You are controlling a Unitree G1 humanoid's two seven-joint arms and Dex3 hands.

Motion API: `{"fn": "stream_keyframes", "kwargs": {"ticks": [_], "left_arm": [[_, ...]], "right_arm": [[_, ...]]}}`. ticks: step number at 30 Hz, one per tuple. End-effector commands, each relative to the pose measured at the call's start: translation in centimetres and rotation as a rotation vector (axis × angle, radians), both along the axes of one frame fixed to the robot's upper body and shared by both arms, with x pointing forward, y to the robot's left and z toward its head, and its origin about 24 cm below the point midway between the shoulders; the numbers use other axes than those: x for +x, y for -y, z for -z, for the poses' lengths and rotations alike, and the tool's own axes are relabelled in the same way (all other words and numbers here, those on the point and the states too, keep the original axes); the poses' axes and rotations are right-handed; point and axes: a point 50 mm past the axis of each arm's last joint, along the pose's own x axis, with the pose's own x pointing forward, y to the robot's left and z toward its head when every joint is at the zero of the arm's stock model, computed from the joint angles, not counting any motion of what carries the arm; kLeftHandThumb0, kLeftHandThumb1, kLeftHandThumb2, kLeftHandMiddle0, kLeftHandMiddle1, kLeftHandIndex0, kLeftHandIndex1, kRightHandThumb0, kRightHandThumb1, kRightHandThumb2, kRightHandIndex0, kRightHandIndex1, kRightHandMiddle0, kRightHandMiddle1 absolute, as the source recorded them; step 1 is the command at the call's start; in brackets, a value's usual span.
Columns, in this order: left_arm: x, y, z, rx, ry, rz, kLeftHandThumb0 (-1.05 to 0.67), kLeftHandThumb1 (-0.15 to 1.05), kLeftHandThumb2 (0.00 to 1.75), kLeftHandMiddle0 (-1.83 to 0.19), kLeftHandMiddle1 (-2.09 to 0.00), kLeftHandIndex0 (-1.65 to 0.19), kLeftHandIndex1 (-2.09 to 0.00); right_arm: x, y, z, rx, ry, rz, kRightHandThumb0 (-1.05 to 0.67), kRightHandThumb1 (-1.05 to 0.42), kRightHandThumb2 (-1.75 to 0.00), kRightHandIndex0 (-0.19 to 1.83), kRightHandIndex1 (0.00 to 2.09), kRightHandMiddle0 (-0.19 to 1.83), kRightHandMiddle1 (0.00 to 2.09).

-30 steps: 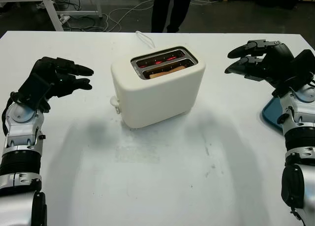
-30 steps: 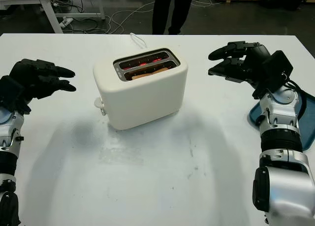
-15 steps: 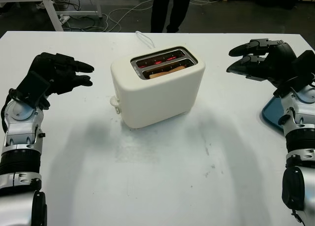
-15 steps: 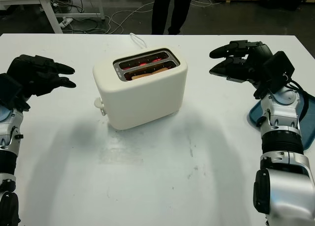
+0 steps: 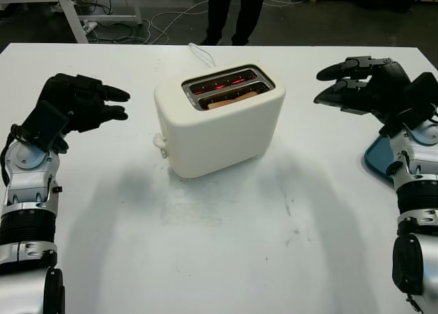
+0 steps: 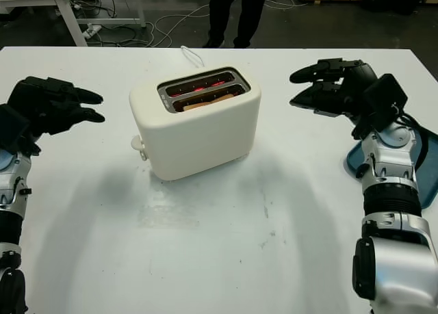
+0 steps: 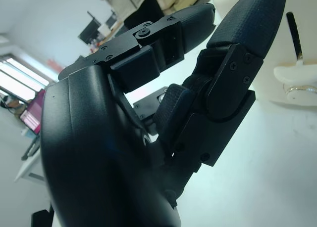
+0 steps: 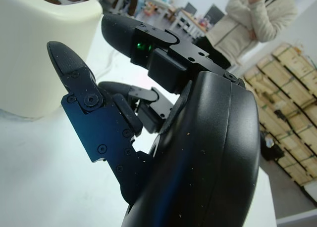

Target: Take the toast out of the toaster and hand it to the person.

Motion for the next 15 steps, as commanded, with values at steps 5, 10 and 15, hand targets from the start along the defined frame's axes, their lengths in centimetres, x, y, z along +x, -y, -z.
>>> {"fn": "stream_keyframes", "kwargs": {"ticks": [5,10,15], "left_arm": [[-0.35,-0.34,-0.8,0.006,0.012,-0.042,-1.05,0.77,0.02,-1.49,-0.08,-1.39,0.0],[-0.37,-0.41,-0.77,-0.01,-0.006,-0.044,-1.05,0.78,0.01,-1.49,-0.09,-1.39,0.0],[-0.32,-0.35,-0.81,-0.017,-0.011,-0.05,-1.05,0.79,0.01,-1.5,-0.1,-1.4,-0.01]], "right_arm": [[-0.06,-0.12,-0.38,-0.006,0.025,0.02,-0.56,-0.57,-0.03,1.0,0.78,1.1,0.34],[-0.09,0.17,-0.44,-0.009,0.038,0.023,-0.63,-0.58,-0.04,1.01,0.77,1.11,0.33],[-0.08,0.24,-0.54,-0.018,0.039,0.024,-0.65,-0.61,-0.04,1.0,0.75,1.1,0.31]]}}
